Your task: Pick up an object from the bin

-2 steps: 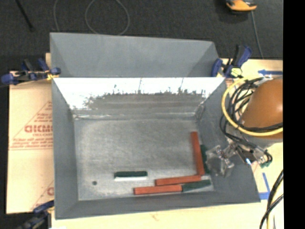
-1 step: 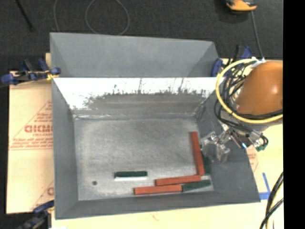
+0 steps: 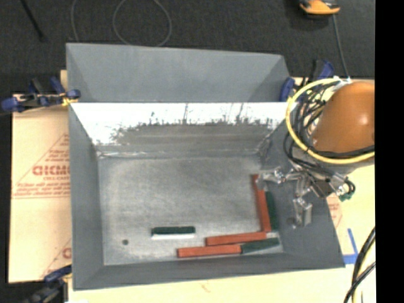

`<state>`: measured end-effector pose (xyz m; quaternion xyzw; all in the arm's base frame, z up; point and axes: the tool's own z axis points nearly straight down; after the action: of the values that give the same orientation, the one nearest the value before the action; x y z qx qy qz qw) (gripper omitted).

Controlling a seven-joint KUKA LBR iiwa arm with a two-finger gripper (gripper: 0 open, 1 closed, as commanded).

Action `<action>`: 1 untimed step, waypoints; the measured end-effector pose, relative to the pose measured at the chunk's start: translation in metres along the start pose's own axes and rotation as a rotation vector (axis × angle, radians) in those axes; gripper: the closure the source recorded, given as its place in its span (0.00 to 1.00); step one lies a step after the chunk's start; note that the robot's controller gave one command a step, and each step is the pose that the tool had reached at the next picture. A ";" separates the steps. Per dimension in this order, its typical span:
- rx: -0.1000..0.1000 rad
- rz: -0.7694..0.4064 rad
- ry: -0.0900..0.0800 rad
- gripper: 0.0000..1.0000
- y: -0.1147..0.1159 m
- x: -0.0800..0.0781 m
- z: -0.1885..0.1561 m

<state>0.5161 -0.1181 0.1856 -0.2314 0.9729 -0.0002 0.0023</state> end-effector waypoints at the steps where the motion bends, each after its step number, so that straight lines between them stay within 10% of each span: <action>1: -0.005 -0.129 0.004 0.00 0.000 0.009 0.097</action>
Offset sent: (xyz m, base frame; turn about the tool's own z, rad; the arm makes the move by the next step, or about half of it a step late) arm -0.0068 -0.0044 -0.0947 -0.1293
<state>0.5087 -0.1218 0.0881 -0.2936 0.9559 0.0015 -0.0004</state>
